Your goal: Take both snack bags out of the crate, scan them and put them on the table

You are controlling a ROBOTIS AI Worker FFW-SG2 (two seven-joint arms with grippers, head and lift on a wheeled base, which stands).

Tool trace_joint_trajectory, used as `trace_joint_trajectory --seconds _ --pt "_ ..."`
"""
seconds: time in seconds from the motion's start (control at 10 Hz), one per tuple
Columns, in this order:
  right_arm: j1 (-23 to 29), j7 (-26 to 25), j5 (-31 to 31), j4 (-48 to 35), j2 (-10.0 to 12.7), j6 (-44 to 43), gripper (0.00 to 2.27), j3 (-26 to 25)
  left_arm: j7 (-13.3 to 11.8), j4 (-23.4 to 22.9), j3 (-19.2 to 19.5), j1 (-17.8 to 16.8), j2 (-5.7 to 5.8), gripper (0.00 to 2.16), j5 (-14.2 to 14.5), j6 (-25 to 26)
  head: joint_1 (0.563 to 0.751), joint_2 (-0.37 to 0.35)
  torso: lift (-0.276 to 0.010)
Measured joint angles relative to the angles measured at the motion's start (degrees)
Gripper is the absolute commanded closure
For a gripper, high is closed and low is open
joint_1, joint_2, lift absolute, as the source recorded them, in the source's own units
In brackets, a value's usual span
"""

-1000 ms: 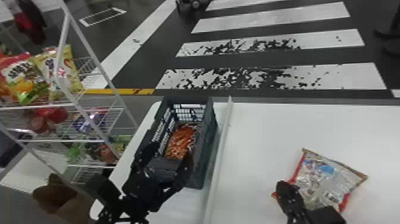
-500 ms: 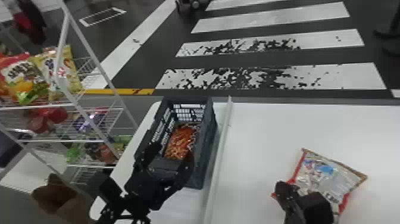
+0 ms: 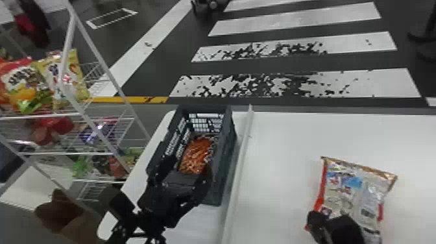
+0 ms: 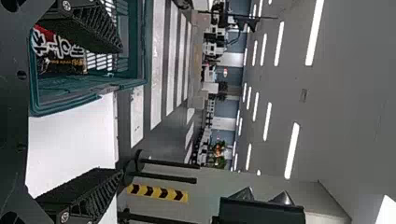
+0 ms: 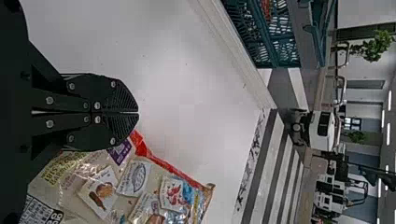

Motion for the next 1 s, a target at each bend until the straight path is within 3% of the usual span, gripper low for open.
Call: trace_joint_trajectory --seconds 0.8,1.0 --pt "1.76 1.11 1.35 -3.93 -0.08 2.91 2.26 0.36 -0.12 1.39 -0.90 -1.22 0.05 0.10 0.30 0.01 0.695 0.350 -0.092" --pt "1.69 1.87 -1.09 -4.66 -0.03 2.47 2.26 0.70 -0.27 1.39 -0.90 -1.22 0.05 0.10 0.30 0.01 0.695 0.350 -0.092"
